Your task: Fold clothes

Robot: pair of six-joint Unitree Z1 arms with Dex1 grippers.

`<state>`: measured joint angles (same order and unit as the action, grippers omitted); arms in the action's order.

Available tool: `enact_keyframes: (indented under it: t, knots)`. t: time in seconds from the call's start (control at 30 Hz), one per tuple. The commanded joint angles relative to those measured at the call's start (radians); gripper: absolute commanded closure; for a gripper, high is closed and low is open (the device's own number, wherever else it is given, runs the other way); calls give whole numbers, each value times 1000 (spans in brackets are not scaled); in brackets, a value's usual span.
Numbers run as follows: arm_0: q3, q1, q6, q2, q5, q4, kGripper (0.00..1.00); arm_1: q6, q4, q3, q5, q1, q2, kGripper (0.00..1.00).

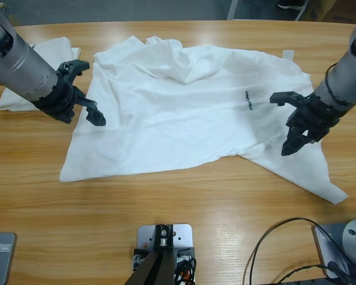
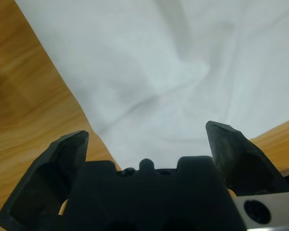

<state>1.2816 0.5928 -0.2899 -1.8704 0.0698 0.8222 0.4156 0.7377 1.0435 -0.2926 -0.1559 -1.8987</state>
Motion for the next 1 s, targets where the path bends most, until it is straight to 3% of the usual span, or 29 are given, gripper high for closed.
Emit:
enact_keyframes:
  t: [0.03,0.27,0.37,0.43,0.47,0.8,0.93,0.97,1.0]
  knots:
    - [-72,10,-23,-45,-23,-54,55,45,8,58,-7,46,-113,345]
    - [-85,10,-18,-23,-22,-54,55,58,24,89,12,47,-163,369]
    - [-97,10,-22,-16,-22,-54,55,92,69,113,-33,47,-186,657]
    - [-102,10,-22,-5,-22,-54,55,108,100,114,-79,46,-183,974]
    - [-106,10,-22,1,-22,-54,55,109,112,115,-93,45,-181,1000]
    - [-123,10,-22,35,-21,-54,55,109,308,200,-107,-67,-178,1000]
    - [-139,10,-20,58,-21,-54,55,79,247,177,48,-70,-138,1000]
    - [-145,10,-18,59,-21,-54,55,65,216,162,78,-70,-116,456]
    - [-153,10,-17,59,-18,-54,55,58,198,155,84,-65,-112,234]
